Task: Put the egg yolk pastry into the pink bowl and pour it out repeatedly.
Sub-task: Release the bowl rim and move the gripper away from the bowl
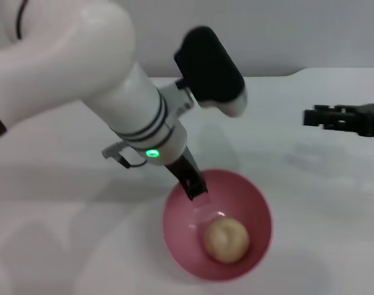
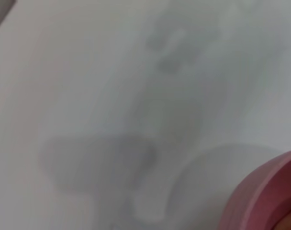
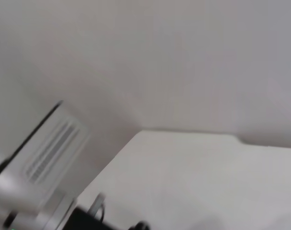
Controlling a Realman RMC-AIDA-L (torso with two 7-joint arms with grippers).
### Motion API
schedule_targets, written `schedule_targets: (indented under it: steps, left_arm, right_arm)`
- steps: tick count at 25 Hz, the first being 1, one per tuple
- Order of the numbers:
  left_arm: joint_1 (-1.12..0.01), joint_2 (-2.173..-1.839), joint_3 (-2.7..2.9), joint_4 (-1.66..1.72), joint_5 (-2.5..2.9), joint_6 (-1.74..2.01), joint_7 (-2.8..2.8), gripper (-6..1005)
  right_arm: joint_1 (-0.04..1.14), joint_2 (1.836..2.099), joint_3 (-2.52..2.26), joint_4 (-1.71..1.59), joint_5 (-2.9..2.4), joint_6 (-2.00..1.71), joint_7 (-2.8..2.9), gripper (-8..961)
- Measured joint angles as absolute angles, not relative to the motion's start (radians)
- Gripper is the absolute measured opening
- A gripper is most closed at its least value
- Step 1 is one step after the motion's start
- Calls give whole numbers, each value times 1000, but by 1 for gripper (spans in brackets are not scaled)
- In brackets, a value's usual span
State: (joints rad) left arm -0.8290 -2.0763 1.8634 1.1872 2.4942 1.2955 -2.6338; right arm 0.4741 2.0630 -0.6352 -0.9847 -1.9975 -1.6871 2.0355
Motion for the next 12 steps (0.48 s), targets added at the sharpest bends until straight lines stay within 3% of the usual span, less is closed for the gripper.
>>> schedule_targets:
  steps: [9, 12]
  left_arm:
    - [-820, -2078, 1901, 1175, 2472, 1224, -2656, 37]
    - [-816, -2078, 1900, 1175, 2472, 1216, -2659, 136]
  right_arm:
    - [434, 2067, -604, -959, -1986, -1686, 2034, 567]
    - [437, 2067, -604, -950, -1985, -1686, 2033, 567]
